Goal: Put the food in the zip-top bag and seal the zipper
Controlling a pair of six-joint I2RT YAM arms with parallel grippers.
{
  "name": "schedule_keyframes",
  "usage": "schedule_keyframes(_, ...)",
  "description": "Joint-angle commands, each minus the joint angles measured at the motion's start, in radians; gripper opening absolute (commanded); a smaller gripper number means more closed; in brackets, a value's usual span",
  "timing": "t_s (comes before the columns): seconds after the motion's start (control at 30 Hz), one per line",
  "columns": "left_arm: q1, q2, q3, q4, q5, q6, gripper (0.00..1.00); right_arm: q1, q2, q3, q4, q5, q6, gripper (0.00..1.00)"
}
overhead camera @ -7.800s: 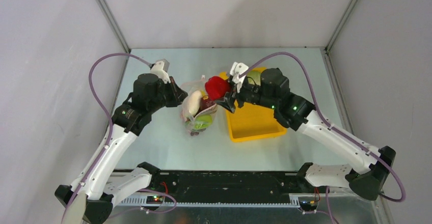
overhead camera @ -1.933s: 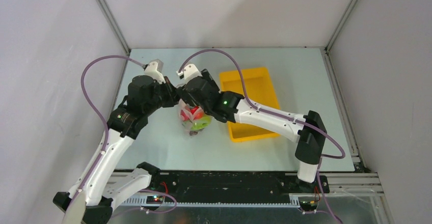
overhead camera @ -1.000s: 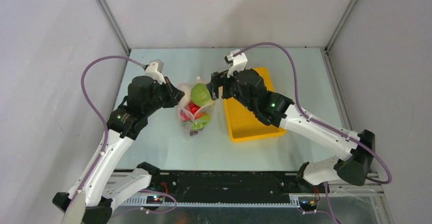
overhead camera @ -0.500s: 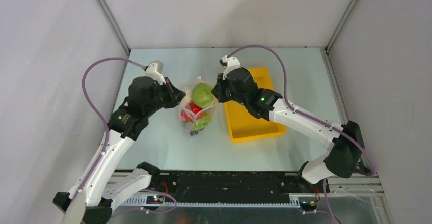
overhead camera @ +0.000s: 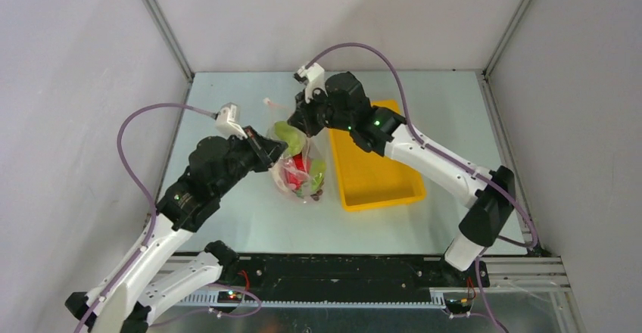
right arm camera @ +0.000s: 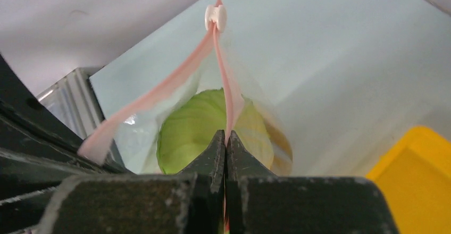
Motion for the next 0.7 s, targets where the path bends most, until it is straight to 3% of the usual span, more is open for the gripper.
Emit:
schedule_keyframes(0.0,-0.068,-0.031,-0.029,0.183,-0.150,-0.106,0.05,0.009,0.062,0.140,-0.029,-0.250,-0.125,0.00)
schedule_keyframes(0.17,-0.174,-0.021,-0.053,0.272,-0.314,-0.154,0.05,0.007,0.107,0.222,-0.058,-0.399,-0.226,0.00)
schedule_keyframes(0.33,-0.238,0.036,-0.081,0.366,-0.379,-0.162,0.09,-0.007,0.143,0.261,-0.161,-0.496,-0.333,0.00)
schedule_keyframes(0.57,-0.247,0.076,-0.049,0.238,-0.386,-0.026,0.47,-0.081,0.141,0.179,-0.247,-0.699,-0.379,0.00)
schedule_keyframes(0.63,-0.246,0.054,-0.046,0.221,-0.360,0.061,0.65,-0.084,0.129,0.155,-0.255,-0.698,-0.407,0.00)
schedule_keyframes(0.67,-0.246,0.046,-0.043,0.218,-0.325,0.121,0.78,-0.083,0.125,0.152,-0.260,-0.696,-0.423,0.00)
